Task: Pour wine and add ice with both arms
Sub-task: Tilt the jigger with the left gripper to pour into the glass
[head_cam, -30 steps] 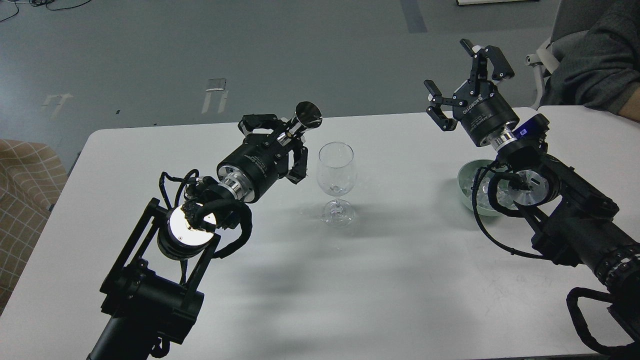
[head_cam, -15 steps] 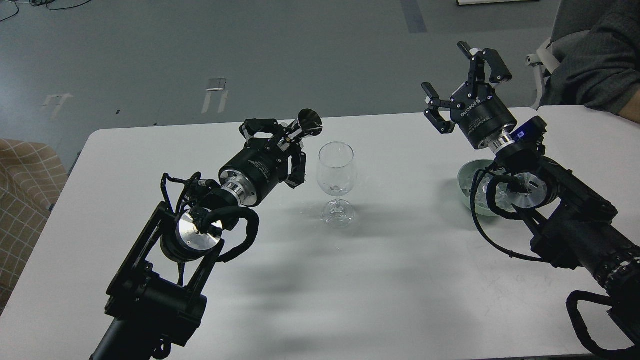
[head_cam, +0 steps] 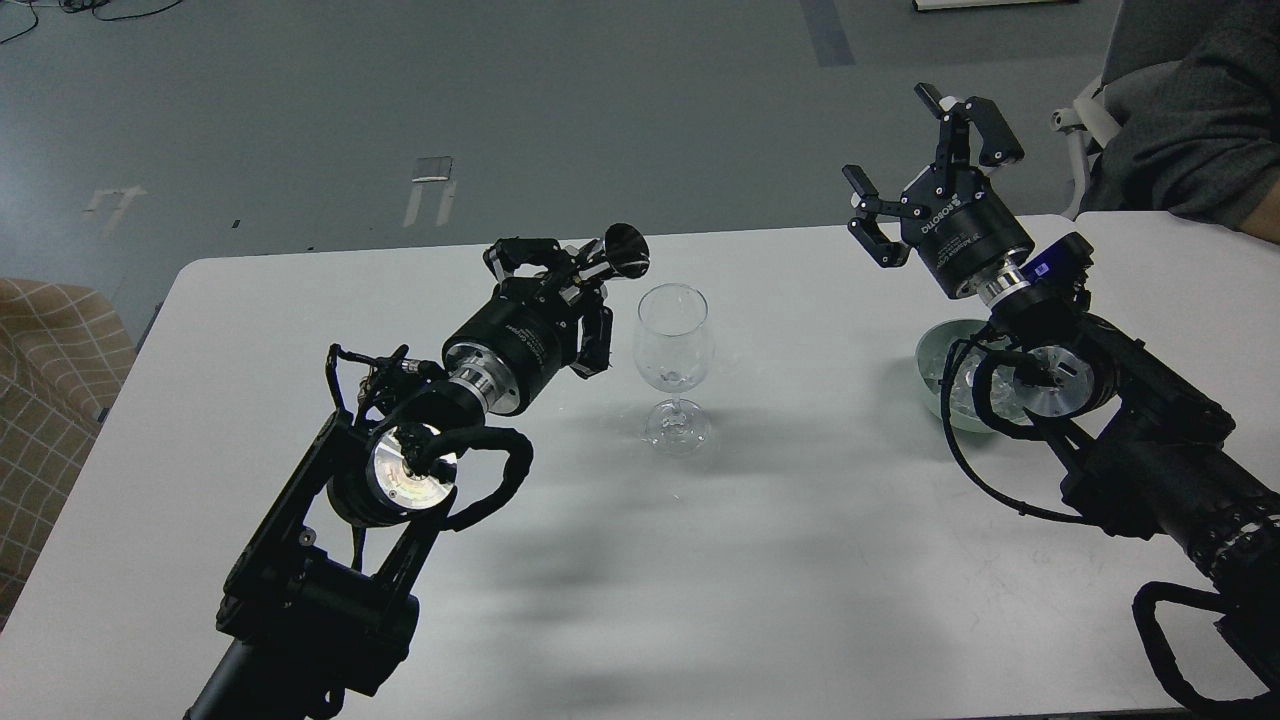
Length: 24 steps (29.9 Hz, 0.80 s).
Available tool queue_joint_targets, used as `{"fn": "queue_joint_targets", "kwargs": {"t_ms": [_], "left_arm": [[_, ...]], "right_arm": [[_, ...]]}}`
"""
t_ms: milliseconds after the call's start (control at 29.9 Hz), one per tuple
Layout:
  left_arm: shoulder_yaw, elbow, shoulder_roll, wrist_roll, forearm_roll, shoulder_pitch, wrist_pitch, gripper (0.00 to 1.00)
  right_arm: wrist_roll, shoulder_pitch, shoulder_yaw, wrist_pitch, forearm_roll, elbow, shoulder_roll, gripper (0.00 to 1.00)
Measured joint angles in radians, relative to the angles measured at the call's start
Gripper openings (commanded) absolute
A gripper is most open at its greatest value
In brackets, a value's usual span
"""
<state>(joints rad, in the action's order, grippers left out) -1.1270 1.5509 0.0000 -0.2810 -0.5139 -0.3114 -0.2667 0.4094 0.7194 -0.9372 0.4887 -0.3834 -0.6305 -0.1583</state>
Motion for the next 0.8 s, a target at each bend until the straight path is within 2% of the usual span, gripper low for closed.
{"fn": "queue_joint_targets", "kwargs": {"t_ms": [802], "left_arm": [[0.030,-0.009,0.000,0.013,-0.112,-0.004,0.001,0.00]], "right_arm": [[0.000,0.000,0.000,0.000,0.000,0.000,-0.001,1.00]]}}
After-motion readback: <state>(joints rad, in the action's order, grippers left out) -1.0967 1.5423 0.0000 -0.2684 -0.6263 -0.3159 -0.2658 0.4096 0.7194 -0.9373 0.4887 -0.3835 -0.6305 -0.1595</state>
